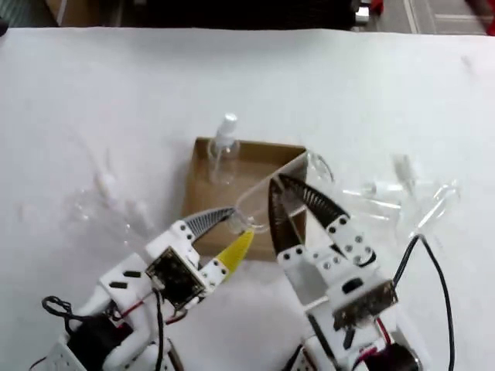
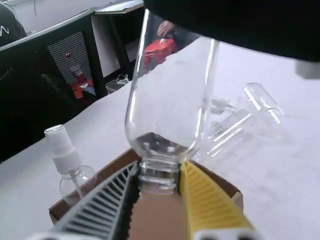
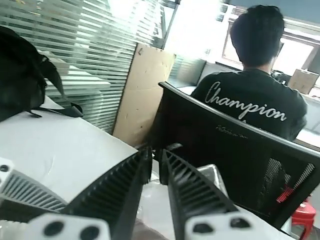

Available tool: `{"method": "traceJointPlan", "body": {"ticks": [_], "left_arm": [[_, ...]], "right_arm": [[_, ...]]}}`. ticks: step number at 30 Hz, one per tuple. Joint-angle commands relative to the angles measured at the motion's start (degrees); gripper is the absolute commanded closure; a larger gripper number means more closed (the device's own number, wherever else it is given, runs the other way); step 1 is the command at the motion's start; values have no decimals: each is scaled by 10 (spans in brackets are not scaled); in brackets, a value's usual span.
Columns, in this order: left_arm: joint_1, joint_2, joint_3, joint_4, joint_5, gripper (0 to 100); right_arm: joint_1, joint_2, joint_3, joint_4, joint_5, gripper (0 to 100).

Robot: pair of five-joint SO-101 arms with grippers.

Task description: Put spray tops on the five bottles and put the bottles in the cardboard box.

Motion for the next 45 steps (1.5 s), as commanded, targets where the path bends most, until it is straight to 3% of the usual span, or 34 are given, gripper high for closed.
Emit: {"method": "traceJointPlan", "body": {"ticks": [1,15,37,45], "left_arm": [[7,-7,-9,3,4,924],[7,-7,-49,25,8,925],[5,-7,-69,26,9,925],[7,-7,-69,26,9,925]], "right_arm": [[50,0,9,-22,4,982],[64,0,95,-74,4,982],[59,0,147,-73,4,982],[0,0,165,-70,8,982]]}}
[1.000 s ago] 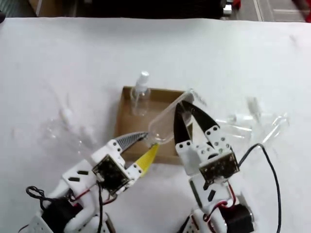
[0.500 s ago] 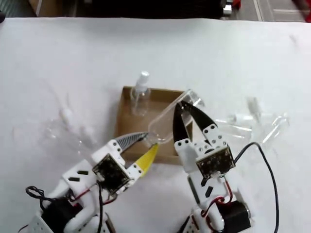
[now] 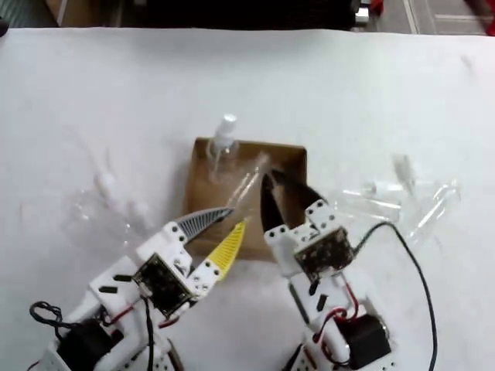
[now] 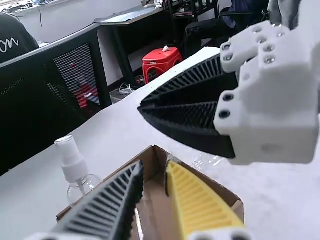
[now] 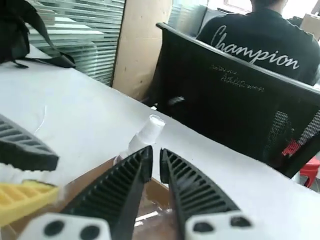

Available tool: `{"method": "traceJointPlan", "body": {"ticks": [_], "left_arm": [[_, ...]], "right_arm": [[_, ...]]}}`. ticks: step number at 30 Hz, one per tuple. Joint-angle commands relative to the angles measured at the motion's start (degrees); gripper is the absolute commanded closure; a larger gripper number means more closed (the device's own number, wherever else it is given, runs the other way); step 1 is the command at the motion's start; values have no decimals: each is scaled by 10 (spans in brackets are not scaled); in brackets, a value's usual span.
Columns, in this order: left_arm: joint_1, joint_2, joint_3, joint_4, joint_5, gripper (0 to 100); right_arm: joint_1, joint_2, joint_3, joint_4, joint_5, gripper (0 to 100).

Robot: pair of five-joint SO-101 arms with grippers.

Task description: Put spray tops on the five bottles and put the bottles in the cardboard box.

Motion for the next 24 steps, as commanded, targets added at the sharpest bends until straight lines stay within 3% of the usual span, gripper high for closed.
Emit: {"method": "traceJointPlan", "body": {"ticks": [1,9,18,24], "left_arm": [[6,2,-34,1,8,925],[0,2,-33,2,3,925],[-3,2,-37,17,3,925],[-92,2,-50,17,3,924]], "right_arm": [[-10,2,-3,-5,8,982],[60,2,-25,-7,3,982],[153,4,-25,-44,-108,982],[153,29,-38,-40,-113,983]]}}
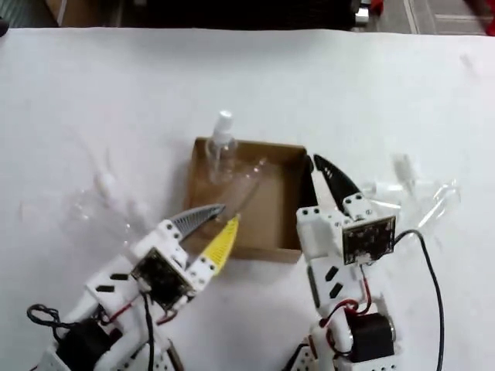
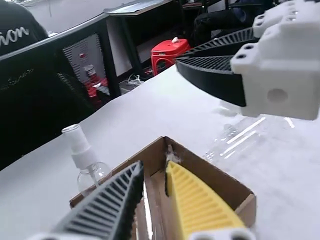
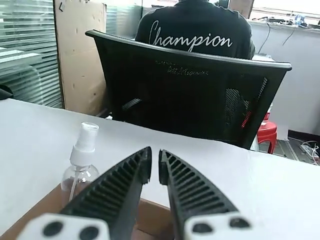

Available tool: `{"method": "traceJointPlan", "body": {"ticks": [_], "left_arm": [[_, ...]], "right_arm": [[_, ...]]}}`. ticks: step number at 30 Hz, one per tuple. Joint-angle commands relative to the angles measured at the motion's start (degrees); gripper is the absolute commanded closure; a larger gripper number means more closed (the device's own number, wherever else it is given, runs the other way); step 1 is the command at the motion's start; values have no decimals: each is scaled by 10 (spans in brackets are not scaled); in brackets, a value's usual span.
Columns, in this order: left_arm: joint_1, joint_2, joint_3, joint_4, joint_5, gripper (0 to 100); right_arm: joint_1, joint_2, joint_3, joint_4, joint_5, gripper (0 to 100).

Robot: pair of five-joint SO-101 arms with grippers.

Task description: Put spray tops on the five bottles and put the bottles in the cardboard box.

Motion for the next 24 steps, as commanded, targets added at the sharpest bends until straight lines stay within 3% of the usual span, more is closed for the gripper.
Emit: {"method": "traceJointPlan", "body": {"ticks": [1,9,19,24], "left_arm": [[-83,2,-56,2,3,924],[-285,2,-42,-64,9,924],[-325,2,156,-333,51,924],[-371,2,162,-344,56,924]], "right_arm": [[9,48,-54,-6,-8,983],[9,371,-258,81,-78,982],[4,622,-446,185,-136,981],[-52,763,-566,264,-160,981]]}}
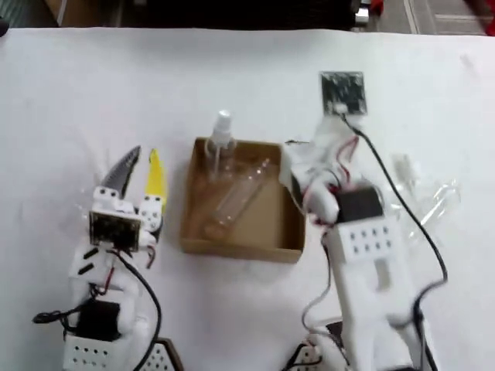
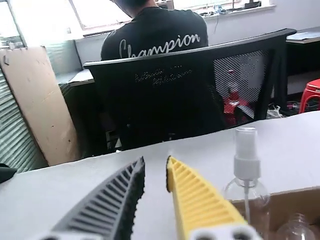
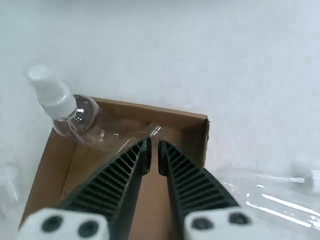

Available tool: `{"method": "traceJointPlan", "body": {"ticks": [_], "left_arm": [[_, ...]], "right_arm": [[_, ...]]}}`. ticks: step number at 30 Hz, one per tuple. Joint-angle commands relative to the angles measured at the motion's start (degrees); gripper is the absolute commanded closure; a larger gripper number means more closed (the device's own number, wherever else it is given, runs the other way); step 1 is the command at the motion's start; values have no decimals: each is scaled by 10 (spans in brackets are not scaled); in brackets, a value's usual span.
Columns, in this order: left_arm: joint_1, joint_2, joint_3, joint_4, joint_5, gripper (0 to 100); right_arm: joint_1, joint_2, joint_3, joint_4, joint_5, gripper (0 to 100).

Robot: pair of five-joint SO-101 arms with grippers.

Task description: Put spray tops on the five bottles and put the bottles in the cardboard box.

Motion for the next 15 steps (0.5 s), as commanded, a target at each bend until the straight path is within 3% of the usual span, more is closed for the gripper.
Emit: {"method": "traceJointPlan", "body": {"ticks": [1,5,9,15], "left_arm": [[-53,-7,-20,-13,11,924],[-60,-7,-17,-16,11,924],[-46,-7,3,-35,11,924],[-45,-7,11,-47,11,924]], "right_arm": [[-38,96,-105,54,-14,980],[-50,211,-183,106,-35,937],[-46,298,-244,149,-164,813],[-23,388,-316,160,-242,801]]}}
